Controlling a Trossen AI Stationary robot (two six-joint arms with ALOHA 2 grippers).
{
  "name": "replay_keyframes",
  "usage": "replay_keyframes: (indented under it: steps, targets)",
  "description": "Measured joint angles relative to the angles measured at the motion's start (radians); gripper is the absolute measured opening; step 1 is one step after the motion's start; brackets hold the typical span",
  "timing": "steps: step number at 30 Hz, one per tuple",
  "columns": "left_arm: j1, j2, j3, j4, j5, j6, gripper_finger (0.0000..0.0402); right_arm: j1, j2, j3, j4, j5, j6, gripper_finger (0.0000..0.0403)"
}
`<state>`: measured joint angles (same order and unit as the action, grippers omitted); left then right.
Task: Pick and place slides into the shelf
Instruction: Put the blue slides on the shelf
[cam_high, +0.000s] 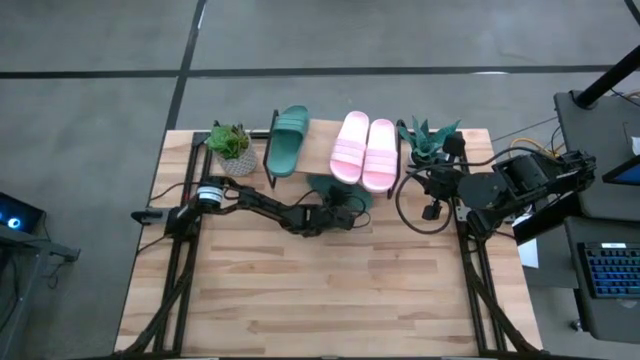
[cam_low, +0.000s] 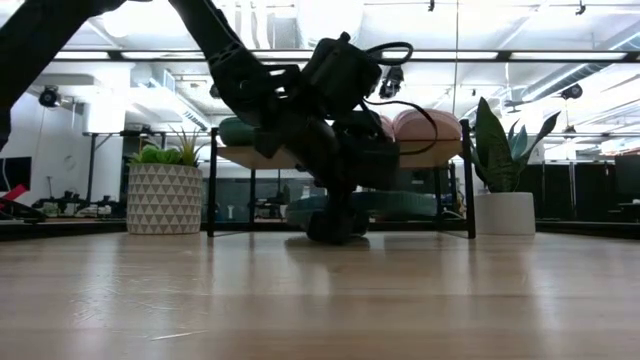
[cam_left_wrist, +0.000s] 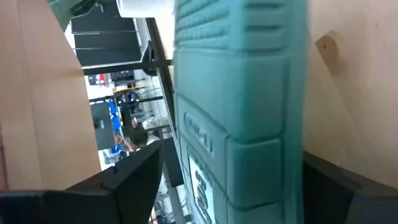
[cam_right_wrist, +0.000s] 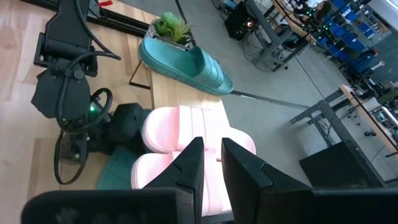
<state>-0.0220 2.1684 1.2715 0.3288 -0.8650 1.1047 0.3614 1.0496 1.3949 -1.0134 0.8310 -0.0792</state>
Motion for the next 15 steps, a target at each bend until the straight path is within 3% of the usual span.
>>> replay_keyframes:
  steps: [7, 15]
  targets:
    - [-0.013, -0.007, -0.002, -0.008, 0.009, 0.002, 0.023, 0.0, 0.0, 0.0, 0.0, 0.0, 0.0, 0.0047]
    - [-0.041, -0.009, -0.002, -0.012, 0.01, 0.008, 0.0113, 0.0, 0.0, 0.0, 0.0, 0.0, 0.0, 0.0047]
